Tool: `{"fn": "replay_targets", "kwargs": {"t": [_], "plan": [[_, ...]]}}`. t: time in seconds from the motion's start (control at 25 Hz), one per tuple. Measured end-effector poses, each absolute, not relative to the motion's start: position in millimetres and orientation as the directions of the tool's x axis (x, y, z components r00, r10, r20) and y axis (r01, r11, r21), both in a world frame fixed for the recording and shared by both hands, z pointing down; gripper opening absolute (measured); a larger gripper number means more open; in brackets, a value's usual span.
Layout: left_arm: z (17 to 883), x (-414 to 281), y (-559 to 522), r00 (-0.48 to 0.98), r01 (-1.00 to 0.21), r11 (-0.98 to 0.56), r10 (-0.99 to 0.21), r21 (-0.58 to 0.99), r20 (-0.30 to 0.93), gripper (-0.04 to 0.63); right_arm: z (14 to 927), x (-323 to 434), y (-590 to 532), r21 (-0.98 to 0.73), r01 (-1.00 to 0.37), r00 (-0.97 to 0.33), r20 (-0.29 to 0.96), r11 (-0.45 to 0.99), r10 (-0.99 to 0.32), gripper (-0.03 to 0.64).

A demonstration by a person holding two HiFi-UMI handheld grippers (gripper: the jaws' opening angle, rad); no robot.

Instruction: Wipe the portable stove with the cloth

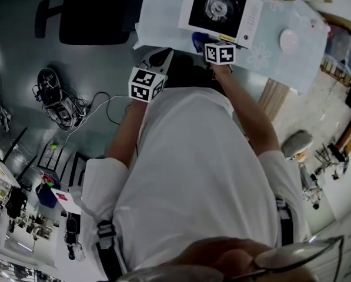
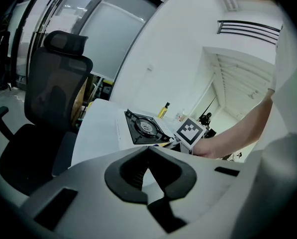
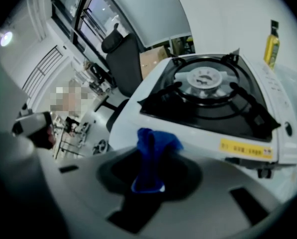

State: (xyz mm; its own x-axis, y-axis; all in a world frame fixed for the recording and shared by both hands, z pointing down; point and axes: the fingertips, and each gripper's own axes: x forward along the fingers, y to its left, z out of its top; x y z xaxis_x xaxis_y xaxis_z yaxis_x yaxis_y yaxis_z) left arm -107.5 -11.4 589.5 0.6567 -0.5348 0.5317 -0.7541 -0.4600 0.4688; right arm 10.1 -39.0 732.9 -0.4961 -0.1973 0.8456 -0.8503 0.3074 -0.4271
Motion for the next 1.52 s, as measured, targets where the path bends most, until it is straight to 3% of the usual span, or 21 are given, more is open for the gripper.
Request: {"fn": "replay_targets", "kwargs": {"t": [0.6, 1.08, 1.52], "plan": [[592, -149, -15, 0.600, -0.798, -0.390, -0.587, 0.459, 0.544, 0.032, 727, -59, -47, -0.466, -0.780, -0.562, 0.815, 0.418, -0.140, 0.117], [582, -141, -11, 0.603, -0.796, -0.405, -0.595, 0.450, 0.532, 0.032, 685, -83, -45, -0.457, -0.690, -0.631, 0.760, 0.562, -0.157, 0.117], [569, -116, -17, 0.648, -0.762, -0.481, -0.570, 0.433, 0.506, 0.032, 632, -37, -44, -0.326, -0.696, -0.622, 0.720, 0.640, -0.310, 0.117]]}}
